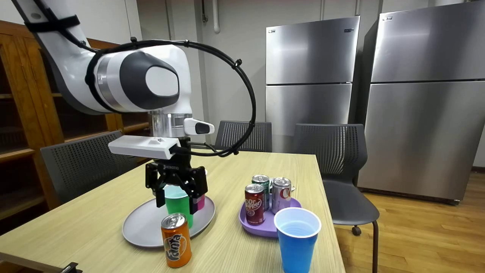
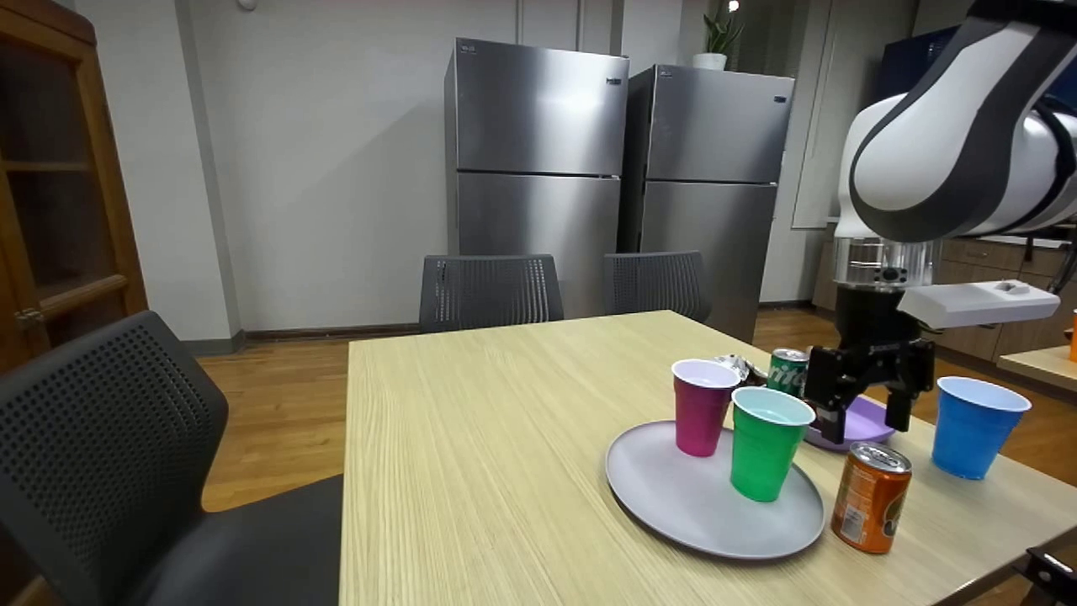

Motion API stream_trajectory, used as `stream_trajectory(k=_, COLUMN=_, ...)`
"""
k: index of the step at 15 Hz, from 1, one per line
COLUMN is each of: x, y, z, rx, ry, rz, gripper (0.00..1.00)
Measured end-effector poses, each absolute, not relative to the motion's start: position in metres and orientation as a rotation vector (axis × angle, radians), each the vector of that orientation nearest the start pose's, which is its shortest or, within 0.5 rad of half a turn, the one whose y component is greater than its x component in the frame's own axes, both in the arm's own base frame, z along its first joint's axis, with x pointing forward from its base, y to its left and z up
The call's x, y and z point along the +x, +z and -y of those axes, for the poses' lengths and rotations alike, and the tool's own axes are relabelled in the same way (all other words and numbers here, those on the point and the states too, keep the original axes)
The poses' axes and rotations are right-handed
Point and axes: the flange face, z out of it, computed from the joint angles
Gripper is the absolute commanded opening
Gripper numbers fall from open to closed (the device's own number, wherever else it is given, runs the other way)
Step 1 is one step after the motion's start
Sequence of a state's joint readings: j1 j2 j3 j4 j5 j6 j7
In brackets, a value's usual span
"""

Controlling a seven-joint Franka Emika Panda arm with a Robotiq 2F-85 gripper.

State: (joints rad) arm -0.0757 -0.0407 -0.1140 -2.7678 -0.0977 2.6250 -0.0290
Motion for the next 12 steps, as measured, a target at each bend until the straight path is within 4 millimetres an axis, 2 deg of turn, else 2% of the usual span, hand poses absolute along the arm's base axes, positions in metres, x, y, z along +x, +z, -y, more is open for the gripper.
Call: stream_trajectory(k=12, x=0.363, y=0.181, z=0.066, rx=-3.169, ry=0.222, rz=-0.095, gripper=1.0)
